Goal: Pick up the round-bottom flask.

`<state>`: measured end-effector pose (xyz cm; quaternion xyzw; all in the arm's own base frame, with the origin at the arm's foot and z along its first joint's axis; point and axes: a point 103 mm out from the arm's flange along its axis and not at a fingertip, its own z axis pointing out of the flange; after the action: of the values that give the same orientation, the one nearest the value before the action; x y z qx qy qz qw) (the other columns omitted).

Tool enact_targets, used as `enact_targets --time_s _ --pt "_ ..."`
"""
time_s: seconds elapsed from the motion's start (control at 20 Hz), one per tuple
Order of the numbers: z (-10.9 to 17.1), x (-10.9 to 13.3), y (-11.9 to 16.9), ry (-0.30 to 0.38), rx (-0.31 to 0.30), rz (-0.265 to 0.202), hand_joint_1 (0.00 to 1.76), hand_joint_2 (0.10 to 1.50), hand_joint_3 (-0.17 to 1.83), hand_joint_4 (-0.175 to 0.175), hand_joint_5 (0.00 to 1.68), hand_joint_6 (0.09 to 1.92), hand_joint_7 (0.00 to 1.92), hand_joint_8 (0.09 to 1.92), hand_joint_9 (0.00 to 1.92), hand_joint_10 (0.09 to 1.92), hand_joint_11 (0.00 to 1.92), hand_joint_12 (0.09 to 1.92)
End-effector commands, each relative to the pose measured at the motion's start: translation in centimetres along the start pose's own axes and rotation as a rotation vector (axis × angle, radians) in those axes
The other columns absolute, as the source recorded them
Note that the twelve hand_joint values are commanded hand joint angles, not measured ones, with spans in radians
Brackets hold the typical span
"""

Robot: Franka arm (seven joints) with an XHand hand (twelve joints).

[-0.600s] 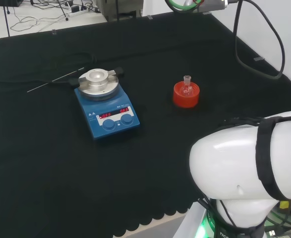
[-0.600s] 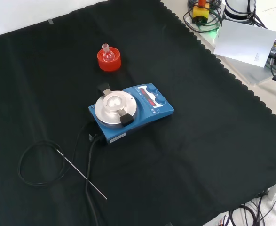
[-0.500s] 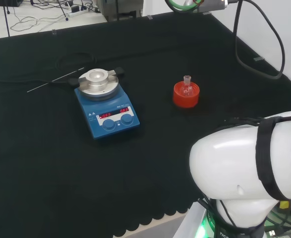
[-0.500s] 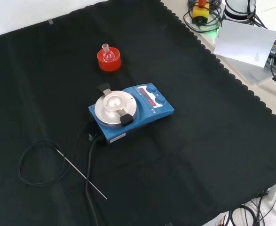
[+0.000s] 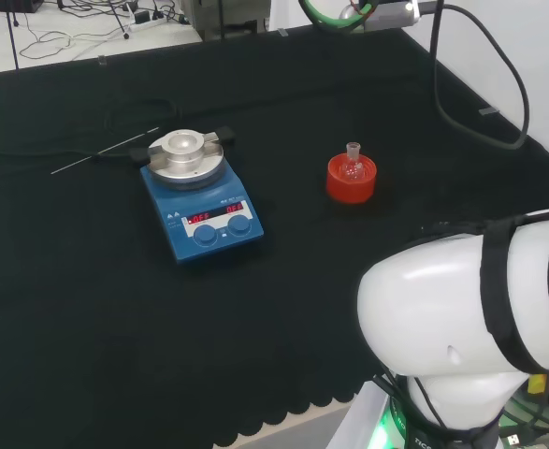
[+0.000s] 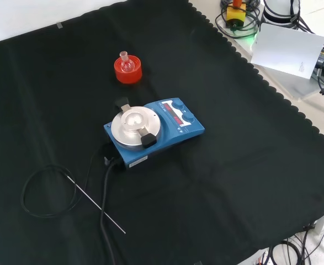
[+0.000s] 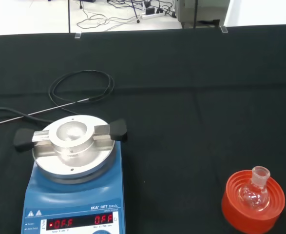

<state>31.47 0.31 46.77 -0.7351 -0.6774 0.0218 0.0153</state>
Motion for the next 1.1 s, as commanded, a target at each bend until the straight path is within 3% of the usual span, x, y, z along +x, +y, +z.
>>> enact_targets --time_s 0.05,0.55,0.7,1.1 --pt "0.6 -1.3 -0.3 0.016 -0.035 0.064 0.01 1.31 0.27 -0.02 0.41 0.17 0.1 0.61 0.27 0.69 0.05 1.41" --pt "6.2 -4.8 2.4 0.067 0.012 0.131 0.02 1.31 0.26 -0.02 0.41 0.16 0.1 0.61 0.27 0.69 0.04 1.41" --pt "8.6 -6.5 4.5 0.093 0.04 0.137 0.02 1.31 0.25 -0.021 0.42 0.16 0.1 0.61 0.27 0.69 0.04 1.41" --pt "14.9 -10.2 10.2 0.148 0.036 0.152 0.15 1.27 0.21 -0.025 0.46 0.16 0.14 0.62 0.3 0.7 0.06 1.42"
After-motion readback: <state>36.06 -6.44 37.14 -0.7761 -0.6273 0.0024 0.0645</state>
